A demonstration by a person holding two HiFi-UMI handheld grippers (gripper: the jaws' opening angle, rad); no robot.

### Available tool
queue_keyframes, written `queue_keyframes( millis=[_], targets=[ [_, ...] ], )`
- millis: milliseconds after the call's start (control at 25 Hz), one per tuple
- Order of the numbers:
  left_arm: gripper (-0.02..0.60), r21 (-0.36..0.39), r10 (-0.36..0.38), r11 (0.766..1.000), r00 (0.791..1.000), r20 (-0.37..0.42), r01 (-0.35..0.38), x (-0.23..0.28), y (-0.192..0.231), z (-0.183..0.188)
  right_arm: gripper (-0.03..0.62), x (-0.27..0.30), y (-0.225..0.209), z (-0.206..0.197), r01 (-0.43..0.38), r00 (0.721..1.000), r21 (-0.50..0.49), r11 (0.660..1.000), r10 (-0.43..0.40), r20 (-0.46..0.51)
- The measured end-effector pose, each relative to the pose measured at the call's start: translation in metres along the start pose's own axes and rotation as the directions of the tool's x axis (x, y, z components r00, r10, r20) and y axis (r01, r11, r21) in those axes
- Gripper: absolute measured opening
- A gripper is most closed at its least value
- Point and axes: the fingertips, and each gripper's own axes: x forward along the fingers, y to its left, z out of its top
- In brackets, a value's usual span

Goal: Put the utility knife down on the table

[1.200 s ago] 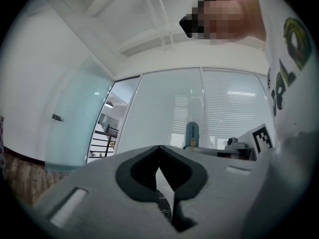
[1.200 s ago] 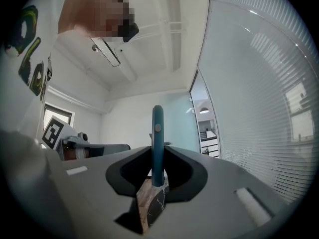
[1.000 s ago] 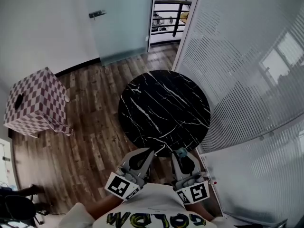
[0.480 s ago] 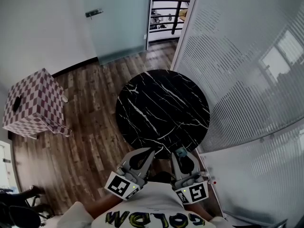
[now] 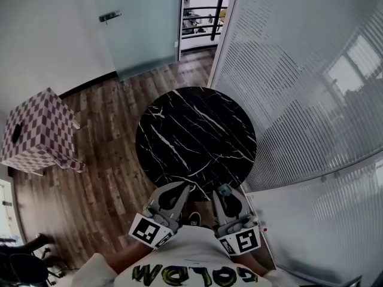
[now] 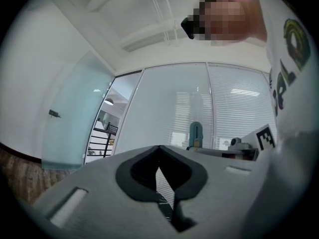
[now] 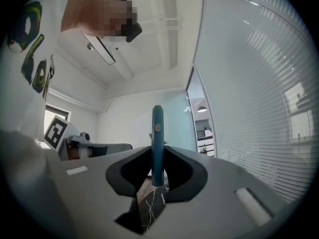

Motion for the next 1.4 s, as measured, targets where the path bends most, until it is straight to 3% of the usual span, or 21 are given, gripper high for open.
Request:
queue_keyframes(
  millis=[800,1400],
  targets=[
    [0.0,0.027,0.002,1.0,0.999,-0.051,-0.001,0.032,0.0,-0.023,0.074,0.006,-0.032,-0.023,-0.009,0.999,-0.015,1.0,0.009,-0.046],
    [0.0,0.009,0.005,1.0,0.99,-0.144,-0.004,0.043,0.011,-0.077,0.074,0.008,-0.051,-0.076,-0.024,0.991,-0.042,0.999,0.018,-0.132]
  ],
)
